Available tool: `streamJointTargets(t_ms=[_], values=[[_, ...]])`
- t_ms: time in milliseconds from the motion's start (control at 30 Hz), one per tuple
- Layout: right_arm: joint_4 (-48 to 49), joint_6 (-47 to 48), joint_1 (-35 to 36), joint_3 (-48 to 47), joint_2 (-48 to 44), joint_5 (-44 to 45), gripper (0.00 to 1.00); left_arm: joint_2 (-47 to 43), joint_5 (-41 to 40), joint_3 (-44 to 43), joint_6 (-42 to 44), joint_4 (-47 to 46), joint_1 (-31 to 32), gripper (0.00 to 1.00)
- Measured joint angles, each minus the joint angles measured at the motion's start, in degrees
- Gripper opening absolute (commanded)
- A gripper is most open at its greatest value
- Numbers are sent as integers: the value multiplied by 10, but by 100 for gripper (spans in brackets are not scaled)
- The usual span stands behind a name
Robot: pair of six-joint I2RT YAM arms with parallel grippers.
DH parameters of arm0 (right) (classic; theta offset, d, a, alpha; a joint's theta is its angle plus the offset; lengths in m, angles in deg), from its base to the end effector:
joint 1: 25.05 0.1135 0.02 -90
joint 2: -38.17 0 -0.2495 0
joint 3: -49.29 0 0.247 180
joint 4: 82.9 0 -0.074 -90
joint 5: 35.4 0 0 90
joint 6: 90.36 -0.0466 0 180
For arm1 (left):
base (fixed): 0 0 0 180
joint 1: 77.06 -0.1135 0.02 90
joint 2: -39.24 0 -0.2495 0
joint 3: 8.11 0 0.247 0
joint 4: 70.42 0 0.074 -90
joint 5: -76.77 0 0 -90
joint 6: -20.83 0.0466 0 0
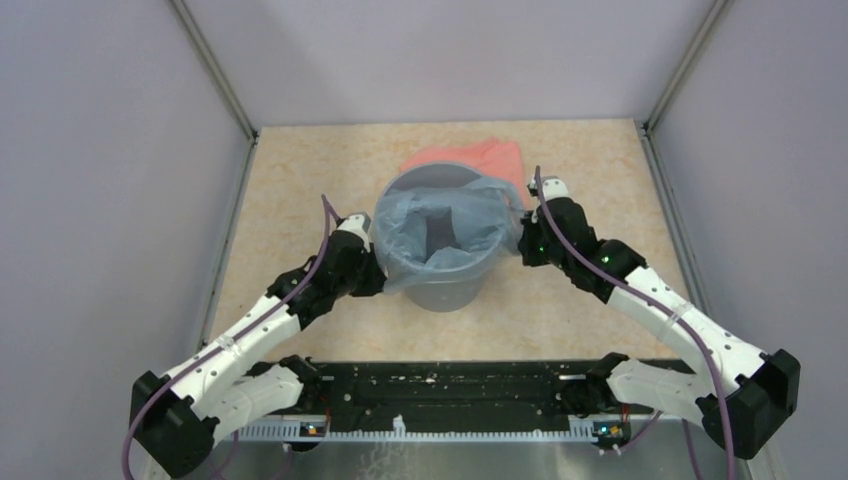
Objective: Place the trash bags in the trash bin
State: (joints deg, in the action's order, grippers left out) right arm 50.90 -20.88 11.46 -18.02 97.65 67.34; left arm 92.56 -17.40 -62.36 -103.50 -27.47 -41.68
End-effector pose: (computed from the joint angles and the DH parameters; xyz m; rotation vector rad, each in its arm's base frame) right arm 0.1923 0.1296 0.2879 -0.1913 2.2293 0.2968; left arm 0.1711 -0.1173 0.2370 -0.0166 2.3625 -0.5302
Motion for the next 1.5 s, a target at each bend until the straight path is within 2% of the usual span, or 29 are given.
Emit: streamJointTargets(t_ms=[33,133,233,333,533,800,1033,1200,1367,1500], values=[[-2,1,0,0,0,0,8,2,0,0,0,-2,-2,0],[-4,6,0,0,-3,0,38,13,0,0,2,-5,-10,0],[-14,11,0,-4,-14,-1,55,24,0,-3,7,-7,-16,0],[-33,19,0,-25,-35,0,65,36,0,-12,14,-7,-20,0],[-43,32,0,-94,-64,3,69,60,1,-34,23,-14,-27,0],[-27,62,-12,-159,-19,3,62,100,1,-64,37,-22,-34,0],[14,82,-91,-191,59,-72,56,152,5,-106,51,-28,-51,0],[32,88,-104,-197,85,-128,51,190,16,-133,62,-38,-61,0],[42,89,-104,-197,87,-147,32,208,25,-146,73,-47,-70,0],[48,85,-111,-197,92,-150,11,212,31,-148,77,-50,-76,0]])
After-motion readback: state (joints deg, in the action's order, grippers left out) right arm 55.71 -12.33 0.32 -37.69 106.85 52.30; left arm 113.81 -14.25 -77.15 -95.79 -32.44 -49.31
